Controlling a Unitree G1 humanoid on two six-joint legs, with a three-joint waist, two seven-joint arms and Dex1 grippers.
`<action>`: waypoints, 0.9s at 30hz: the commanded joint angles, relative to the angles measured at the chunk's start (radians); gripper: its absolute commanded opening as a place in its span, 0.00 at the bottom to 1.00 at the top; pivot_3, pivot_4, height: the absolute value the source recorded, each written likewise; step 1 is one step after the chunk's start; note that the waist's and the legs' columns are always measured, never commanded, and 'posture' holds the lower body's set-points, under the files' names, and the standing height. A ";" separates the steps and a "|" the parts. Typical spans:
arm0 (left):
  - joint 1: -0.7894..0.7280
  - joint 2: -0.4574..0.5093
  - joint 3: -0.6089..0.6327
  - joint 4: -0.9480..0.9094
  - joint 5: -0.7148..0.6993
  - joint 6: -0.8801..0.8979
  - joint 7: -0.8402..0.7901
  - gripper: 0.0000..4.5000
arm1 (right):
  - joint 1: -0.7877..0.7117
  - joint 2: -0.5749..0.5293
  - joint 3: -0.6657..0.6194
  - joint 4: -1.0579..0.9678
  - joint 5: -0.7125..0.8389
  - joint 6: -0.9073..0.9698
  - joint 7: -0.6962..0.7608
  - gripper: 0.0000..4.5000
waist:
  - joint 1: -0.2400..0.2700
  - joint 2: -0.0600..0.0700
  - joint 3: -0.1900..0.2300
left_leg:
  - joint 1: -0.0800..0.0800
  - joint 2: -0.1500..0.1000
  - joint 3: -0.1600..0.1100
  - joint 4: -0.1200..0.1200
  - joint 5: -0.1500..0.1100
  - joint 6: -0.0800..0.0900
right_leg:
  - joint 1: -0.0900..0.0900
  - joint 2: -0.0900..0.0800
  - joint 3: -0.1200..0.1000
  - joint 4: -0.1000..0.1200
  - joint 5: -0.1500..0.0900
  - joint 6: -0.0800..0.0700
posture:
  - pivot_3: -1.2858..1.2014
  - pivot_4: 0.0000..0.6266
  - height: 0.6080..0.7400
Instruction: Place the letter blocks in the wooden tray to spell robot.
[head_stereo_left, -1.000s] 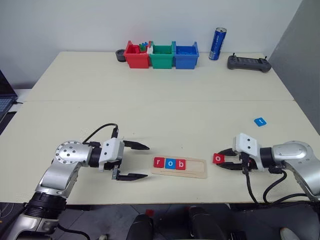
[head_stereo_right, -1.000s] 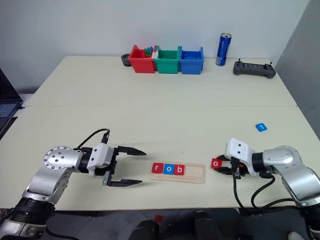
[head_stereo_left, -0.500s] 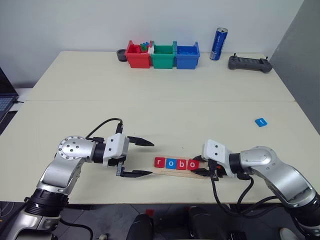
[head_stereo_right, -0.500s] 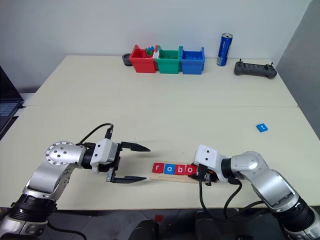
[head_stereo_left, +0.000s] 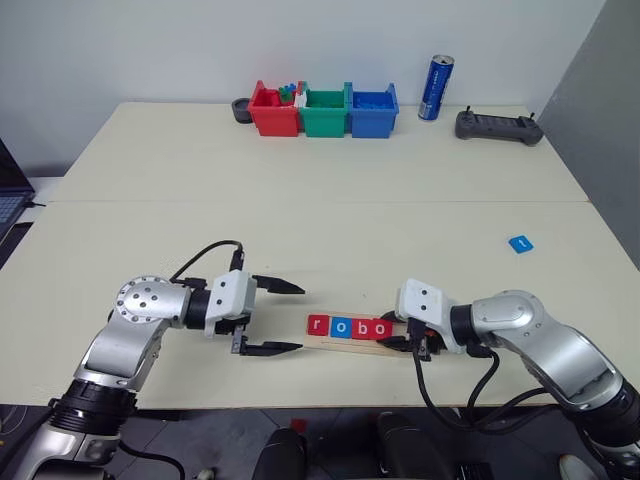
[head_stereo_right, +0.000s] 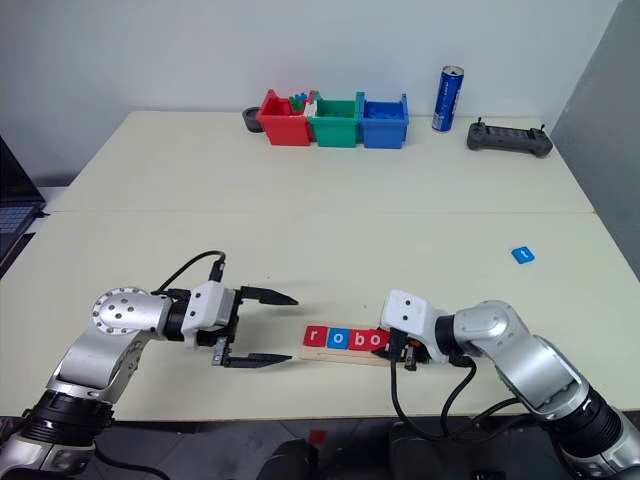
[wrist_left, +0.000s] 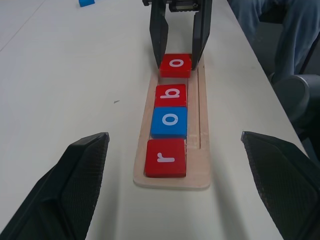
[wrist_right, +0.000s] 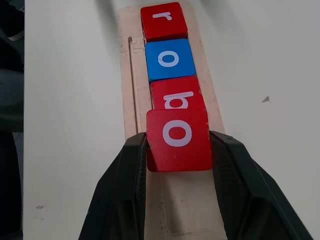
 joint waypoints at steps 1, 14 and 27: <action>0.005 -0.002 0.012 -0.009 -0.007 -0.025 -0.005 1.00 | -0.018 -0.011 0.000 -0.006 -0.010 -0.020 0.006 0.32 | 0.000 0.000 0.000 | 0.000 0.000 0.000 0.000 0.000 0.000 | 0.000 0.000 0.000 0.000 0.000 0.000 | 0.52 0.24 1.00; 0.020 0.003 0.012 -0.008 -0.007 -0.040 -0.010 1.00 | -0.029 -0.016 0.006 0.024 -0.039 -0.056 0.011 0.56 | 0.000 0.000 0.000 | 0.000 0.000 0.000 0.000 0.000 0.000 | 0.000 0.000 0.000 0.000 0.000 0.000 | 0.52 0.24 1.00; 0.032 0.000 0.013 -0.004 -0.002 -0.050 -0.008 1.00 | 0.000 -0.068 -0.081 -0.066 0.006 -0.028 0.017 0.86 | 0.000 0.000 0.000 | 0.000 0.000 0.000 0.000 0.000 0.000 | 0.000 0.000 0.000 0.000 0.000 0.000 | 0.52 0.24 1.00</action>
